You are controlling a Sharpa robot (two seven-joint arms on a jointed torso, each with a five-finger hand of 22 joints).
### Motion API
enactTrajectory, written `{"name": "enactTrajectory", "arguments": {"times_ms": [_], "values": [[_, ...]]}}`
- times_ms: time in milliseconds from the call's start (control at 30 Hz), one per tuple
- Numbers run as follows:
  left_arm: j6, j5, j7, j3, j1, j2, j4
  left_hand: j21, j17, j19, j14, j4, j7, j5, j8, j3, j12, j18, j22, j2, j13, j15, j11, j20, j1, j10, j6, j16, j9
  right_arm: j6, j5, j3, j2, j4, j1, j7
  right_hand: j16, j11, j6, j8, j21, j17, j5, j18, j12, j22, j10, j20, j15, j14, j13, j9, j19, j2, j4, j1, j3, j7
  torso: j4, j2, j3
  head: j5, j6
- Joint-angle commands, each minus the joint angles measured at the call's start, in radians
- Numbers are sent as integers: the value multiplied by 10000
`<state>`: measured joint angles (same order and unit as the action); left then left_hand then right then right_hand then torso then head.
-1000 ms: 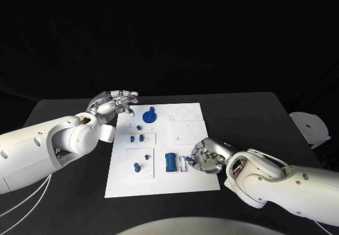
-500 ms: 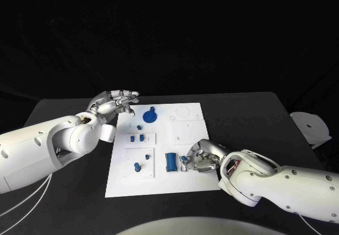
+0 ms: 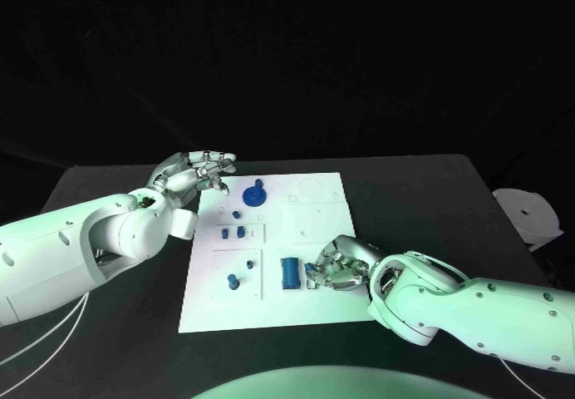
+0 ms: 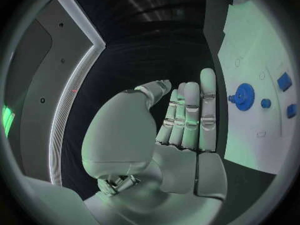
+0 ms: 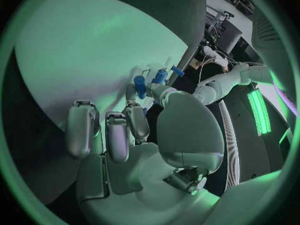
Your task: Assemble the parts on the task board
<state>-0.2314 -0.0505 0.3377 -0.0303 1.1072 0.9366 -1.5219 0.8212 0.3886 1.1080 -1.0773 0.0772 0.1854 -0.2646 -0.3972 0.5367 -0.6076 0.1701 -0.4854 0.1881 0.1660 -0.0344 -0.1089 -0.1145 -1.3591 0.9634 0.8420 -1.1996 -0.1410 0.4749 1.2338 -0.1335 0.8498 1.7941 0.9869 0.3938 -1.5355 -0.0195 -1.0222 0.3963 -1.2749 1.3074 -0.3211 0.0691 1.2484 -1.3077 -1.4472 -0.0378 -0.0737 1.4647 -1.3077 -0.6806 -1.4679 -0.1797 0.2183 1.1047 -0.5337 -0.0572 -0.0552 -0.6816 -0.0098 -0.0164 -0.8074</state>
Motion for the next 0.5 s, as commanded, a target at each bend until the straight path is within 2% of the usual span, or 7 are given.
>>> {"name": "enactTrajectory", "arguments": {"times_ms": [33,167,200,300,367,400,500], "values": [[164,-19,64,-6,5,-15,-16,-64,-15,3,83,31,31,-55,-55,-23,-35,144,15,0,14,21,-5,-59,39,-88,-71,-21,7,-439,-49,-35,-56,-12,-58,44,-32,13,-81,-22,14,1719,63,-133,72,-1830,-72,68,-54,879,-409,12,-145,13,38,-118,70,11,-8,9,-7,0,-9],[168,-19,58,-6,5,-16,-13,-64,-15,3,83,31,31,-55,-55,-23,-35,144,15,0,14,21,-5,-59,39,-88,-71,-21,7,-442,-42,-35,-57,-12,-60,45,-30,9,-104,-19,19,1716,208,-134,81,-1834,-76,72,-56,878,-419,10,-148,14,154,-264,187,17,-4,1,-4,12,-16],[169,-19,57,-6,5,-16,-12,-75,-23,11,88,32,32,-54,-68,-22,-60,144,24,2,12,20,-7,-58,35,-102,-79,-28,7,-443,-35,-35,-56,-10,-60,44,-29,13,-126,-19,37,1714,680,-132,89,-1834,-80,71,-50,878,-428,11,-146,25,322,-447,328,16,-2,2,-2,10,-16],[168,-19,54,-6,5,-15,-9,-75,-23,11,88,32,32,-54,-68,-22,-60,144,24,2,12,20,-7,-58,35,-102,-79,-28,7,-452,-12,-35,-54,-2,-60,42,-28,14,-143,-21,35,1712,1045,-133,92,-1842,-81,72,-53,877,-435,14,-151,31,469,-574,469,15,4,8,-2,6,-25],[169,-19,53,-6,5,-11,-9,-75,-23,11,88,32,32,-54,-68,-22,-60,144,24,2,12,20,-7,-58,35,-102,-79,-28,7,-466,3,-35,-44,10,-61,42,-29,12,-161,-12,35,1714,1020,-134,100,-1844,-85,73,-54,878,-442,10,-153,12,518,-621,532,17,6,9,-3,6,-30],[168,-19,52,-6,5,-9,-10,-75,-23,11,88,32,32,-54,-68,-22,-60,144,24,2,12,20,-7,-58,35,-102,-79,-28,7,-470,10,-35,-39,17,-61,42,-32,4,-173,-4,41,1722,694,-134,90,-1847,-81,76,-62,879,-438,2,-153,-26,573,-668,651,25,7,8,-4,6,-34],[167,-19,50,-6,5,-5,-9,-75,-23,11,88,32,32,-54,-68,-22,-60,144,24,2,12,20,-7,-58,35,-102,-79,-28,7,-473,43,-35,-11,50,-61,36,-34,3,-192,4,53,1729,328,-133,103,-1851,-87,86,-65,880,-453,-6,-153,-26,677,-782,869,27,7,5,-1,11,-37]]}}
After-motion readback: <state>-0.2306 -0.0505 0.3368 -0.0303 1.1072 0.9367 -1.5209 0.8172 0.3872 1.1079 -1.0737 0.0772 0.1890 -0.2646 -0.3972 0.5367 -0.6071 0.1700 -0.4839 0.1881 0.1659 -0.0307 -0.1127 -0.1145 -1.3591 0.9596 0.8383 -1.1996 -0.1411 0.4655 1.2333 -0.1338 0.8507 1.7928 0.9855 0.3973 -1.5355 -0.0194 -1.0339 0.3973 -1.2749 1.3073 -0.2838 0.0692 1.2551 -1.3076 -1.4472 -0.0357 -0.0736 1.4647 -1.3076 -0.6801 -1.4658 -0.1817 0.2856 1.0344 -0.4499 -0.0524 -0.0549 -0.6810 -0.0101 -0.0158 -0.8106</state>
